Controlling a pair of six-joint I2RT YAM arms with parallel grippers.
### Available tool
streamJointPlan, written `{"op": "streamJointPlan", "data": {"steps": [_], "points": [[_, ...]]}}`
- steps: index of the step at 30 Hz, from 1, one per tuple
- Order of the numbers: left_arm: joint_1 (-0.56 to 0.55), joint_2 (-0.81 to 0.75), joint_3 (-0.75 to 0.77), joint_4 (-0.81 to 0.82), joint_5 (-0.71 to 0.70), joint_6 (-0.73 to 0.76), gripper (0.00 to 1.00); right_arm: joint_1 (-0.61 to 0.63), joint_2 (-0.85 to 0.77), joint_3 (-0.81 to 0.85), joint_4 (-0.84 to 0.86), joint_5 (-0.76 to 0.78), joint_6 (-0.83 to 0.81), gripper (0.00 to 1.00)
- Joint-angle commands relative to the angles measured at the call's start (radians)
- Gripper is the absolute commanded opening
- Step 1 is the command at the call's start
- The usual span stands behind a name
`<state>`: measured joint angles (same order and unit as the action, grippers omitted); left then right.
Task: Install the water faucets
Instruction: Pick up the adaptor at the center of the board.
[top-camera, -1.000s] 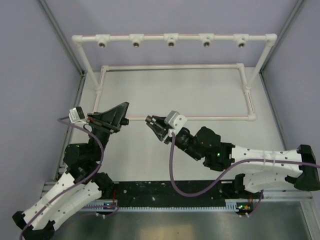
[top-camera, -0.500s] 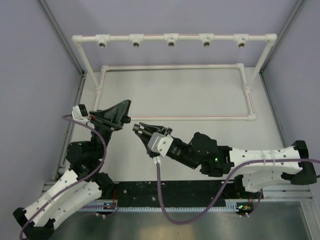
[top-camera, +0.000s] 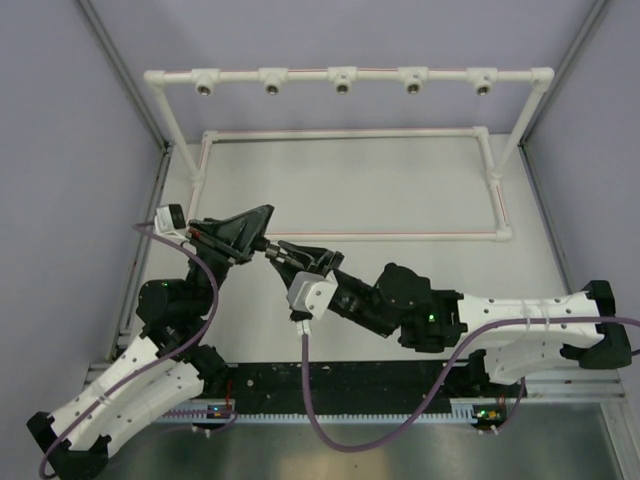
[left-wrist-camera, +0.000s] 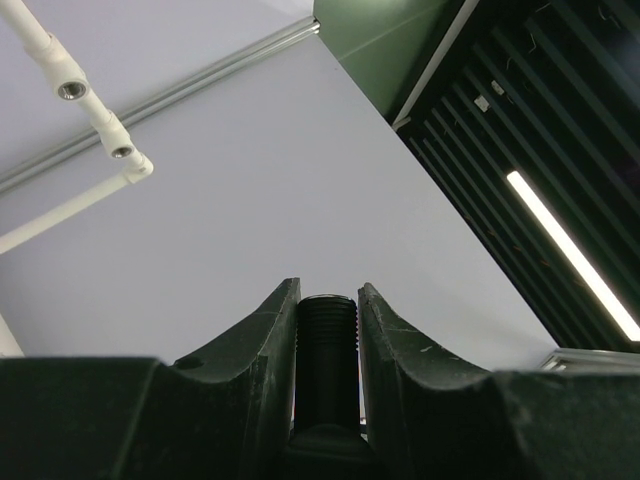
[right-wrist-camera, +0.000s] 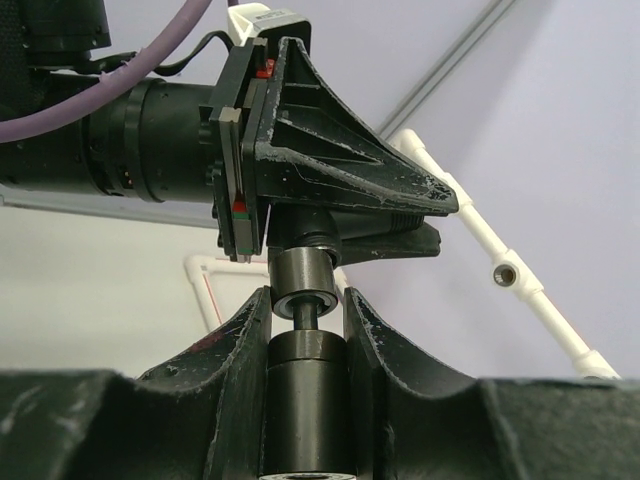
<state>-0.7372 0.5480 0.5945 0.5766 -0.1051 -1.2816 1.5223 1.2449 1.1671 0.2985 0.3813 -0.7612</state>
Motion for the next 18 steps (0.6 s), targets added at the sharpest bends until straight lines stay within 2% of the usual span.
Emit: {"op": "streamJointPlan", "data": {"steps": [1, 18], "points": [[0.004, -0.005, 0.045, 0.072, 0.044, -0.010, 0.00, 0.012, -0.015, 0.059, 0.027, 0.033, -0.035, 0.00], [0.004, 0.012, 0.036, 0.095, 0.061, -0.021, 0.00, 0.013, -0.025, 0.057, 0.067, 0.056, -0.032, 0.00]]}}
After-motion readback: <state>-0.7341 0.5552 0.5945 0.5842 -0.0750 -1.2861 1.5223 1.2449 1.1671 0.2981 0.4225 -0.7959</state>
